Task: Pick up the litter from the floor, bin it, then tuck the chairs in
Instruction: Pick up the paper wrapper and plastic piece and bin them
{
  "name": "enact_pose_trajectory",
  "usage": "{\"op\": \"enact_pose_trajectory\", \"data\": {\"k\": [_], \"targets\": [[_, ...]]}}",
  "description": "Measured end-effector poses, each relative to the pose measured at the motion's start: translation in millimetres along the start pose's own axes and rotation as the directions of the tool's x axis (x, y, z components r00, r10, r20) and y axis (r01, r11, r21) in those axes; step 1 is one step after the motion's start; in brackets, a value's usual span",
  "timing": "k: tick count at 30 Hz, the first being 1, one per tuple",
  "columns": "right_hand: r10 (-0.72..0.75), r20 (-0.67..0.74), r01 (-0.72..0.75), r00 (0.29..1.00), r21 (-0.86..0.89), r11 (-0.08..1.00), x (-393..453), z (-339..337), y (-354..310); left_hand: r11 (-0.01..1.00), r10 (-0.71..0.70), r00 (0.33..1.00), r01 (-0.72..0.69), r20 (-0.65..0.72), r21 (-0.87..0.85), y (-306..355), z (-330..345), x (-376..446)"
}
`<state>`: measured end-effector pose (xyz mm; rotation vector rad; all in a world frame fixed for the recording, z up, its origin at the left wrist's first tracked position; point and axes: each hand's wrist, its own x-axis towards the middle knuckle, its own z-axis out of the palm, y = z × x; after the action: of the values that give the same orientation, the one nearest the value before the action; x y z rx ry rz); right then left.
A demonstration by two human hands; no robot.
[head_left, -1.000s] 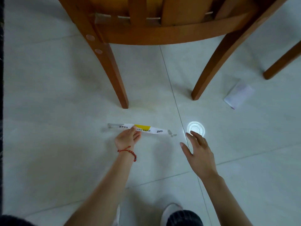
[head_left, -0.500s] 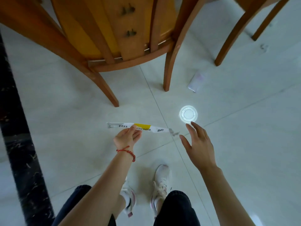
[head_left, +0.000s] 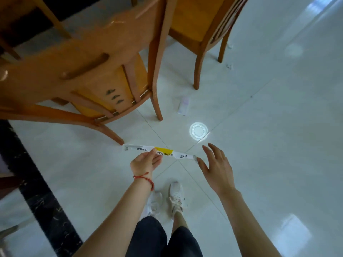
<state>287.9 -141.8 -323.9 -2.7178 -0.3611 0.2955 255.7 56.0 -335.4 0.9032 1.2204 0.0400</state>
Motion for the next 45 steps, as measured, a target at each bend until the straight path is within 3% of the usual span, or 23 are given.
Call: {"op": "enact_pose_trajectory", "data": {"k": [13, 19, 25, 31, 45], "targets": [[0.232, -0.132, -0.238, 0.964, -0.033, 0.971, -73.1, -111.4, 3.5, 0.976, 0.037, 0.985, -0.072, 0.168, 0.207, 46.9, 39.6, -95.7], [0.276, -0.118, -0.284, 0.954, -0.06, 0.957, -83.5, -153.9, 46.9, 0.965, 0.036, 0.98, -0.085, 0.195, 0.249, 33.2, 86.5, -123.1], [0.237, -0.094, -0.245, 0.967, -0.093, 0.965, -70.3, -196.7, 117.2, 0.973, 0.068, 0.98, -0.107, 0.189, 0.207, 10.9, 160.7, -138.8], [0.109, -0.033, -0.113, 0.993, -0.15, 0.982, -36.0, -235.3, 172.2, 0.991, 0.081, 0.989, -0.094, 0.124, 0.096, -8.0, 219.0, -155.9], [-0.009, 0.069, 0.022, 0.998, -0.197, 0.98, 128.2, -277.3, 199.3, 0.996, 0.038, 0.999, -0.039, -0.023, -0.08, 35.0, 298.8, -92.3]]}}
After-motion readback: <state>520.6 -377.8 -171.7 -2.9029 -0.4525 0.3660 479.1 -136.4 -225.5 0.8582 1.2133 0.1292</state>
